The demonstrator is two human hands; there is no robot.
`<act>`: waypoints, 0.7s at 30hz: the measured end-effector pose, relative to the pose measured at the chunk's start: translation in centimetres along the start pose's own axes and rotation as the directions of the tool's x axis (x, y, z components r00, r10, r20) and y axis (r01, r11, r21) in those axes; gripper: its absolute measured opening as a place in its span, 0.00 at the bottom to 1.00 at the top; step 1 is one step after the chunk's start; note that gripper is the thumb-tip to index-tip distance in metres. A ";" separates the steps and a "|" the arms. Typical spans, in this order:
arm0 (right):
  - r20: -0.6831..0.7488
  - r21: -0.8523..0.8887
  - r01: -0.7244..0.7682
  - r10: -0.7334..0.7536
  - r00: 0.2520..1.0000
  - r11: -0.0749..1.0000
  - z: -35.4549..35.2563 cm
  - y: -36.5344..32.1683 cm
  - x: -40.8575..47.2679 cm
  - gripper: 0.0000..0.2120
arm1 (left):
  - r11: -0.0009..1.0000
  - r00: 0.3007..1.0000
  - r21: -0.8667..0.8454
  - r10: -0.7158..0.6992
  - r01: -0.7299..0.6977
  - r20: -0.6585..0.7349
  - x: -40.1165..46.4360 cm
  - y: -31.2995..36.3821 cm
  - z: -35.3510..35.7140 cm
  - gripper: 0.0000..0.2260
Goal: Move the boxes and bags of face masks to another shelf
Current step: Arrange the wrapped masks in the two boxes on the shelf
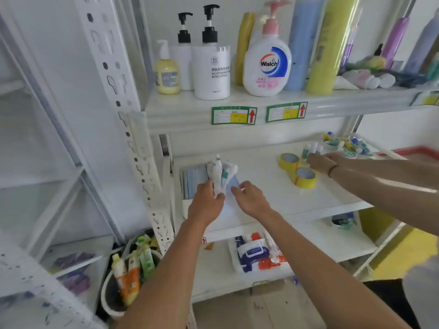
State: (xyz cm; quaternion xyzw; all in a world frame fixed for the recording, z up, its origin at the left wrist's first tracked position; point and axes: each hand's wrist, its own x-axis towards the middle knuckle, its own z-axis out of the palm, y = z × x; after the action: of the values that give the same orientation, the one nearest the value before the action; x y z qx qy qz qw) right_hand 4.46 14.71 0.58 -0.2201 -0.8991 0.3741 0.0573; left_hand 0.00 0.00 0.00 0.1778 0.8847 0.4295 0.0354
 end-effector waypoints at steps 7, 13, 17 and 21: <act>-0.019 0.258 0.002 0.003 1.000 0.966 -1.5 -3.1 6.6 0.34 | 0.994 0.993 -0.084 0.065 -0.074 -0.099 5.6 1.1 1.2 0.19; 0.144 0.253 -0.028 -0.009 0.990 0.967 -0.3 -2.8 9.6 0.18 | 0.987 0.981 -0.095 0.114 -0.130 -0.159 8.1 0.0 3.0 0.19; 0.149 0.259 -0.041 0.002 0.989 0.965 0.8 -1.9 10.2 0.07 | 0.992 0.969 -0.050 0.100 -0.114 -0.224 7.6 -0.9 3.4 0.18; 0.126 0.299 -0.054 0.017 0.992 0.953 1.7 -2.2 10.6 0.06 | 0.993 0.959 0.061 0.115 -0.102 -0.258 7.6 -1.1 2.5 0.17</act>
State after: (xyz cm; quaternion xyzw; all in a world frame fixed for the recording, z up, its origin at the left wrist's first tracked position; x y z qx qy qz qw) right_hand -6.30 16.92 0.28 -0.2015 -0.8291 0.5208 0.0285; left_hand -6.87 3.84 -1.78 0.1686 0.8804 0.4296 -0.1094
